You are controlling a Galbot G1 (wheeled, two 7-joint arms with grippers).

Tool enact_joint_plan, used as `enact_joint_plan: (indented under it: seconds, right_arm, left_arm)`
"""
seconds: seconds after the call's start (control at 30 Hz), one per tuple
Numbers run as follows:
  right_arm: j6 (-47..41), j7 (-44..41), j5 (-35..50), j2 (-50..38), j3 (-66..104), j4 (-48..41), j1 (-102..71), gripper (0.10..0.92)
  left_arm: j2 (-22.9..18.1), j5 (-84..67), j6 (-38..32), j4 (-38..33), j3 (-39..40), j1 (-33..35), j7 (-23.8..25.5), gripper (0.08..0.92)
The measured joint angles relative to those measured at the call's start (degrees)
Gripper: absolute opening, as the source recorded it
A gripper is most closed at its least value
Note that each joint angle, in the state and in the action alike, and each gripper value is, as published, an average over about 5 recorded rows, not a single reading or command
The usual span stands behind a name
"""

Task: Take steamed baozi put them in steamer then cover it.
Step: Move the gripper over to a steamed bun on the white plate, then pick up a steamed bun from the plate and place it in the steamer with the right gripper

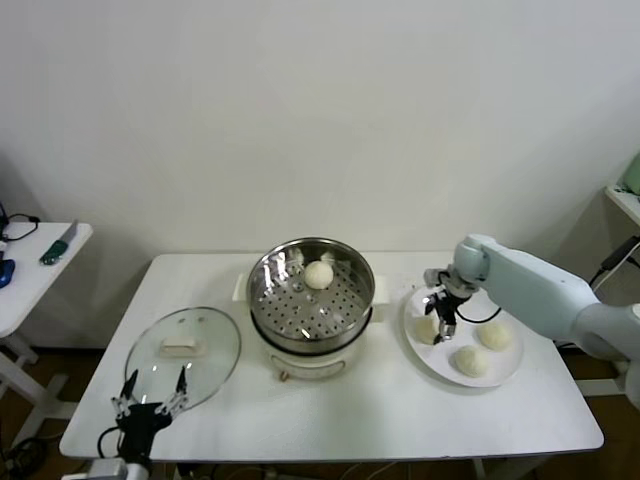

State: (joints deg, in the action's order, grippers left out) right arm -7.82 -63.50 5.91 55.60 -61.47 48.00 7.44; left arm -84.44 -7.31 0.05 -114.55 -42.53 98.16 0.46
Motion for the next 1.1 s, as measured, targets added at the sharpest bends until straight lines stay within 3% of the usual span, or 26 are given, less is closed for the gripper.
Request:
enact_joint_plan:
  seconds: [0.47,0.77,1.1]
  right_arm:
    - [-1.3,0.9,5.2,-1.7,-2.2,1.3,4.2,0.68]
    - [-2.4,0.9,17.2,0.0,-11.7,2.6,17.5,0.681]
    - [-4.7,2.3,32.3,7.9,-20.7,4.1,31.4,0.689]
  left_arm:
    - [-0.3,0.4,-0.3,0.0,0.7,0.7,0.0,0.823]
    - [-1.1,1.2,0.1,-1.0,1.8,0.7,-0.3,0.823]
    - [-1.7,3.9,-0.1,-2.4,2.7,1.2,-0.6,0.823]
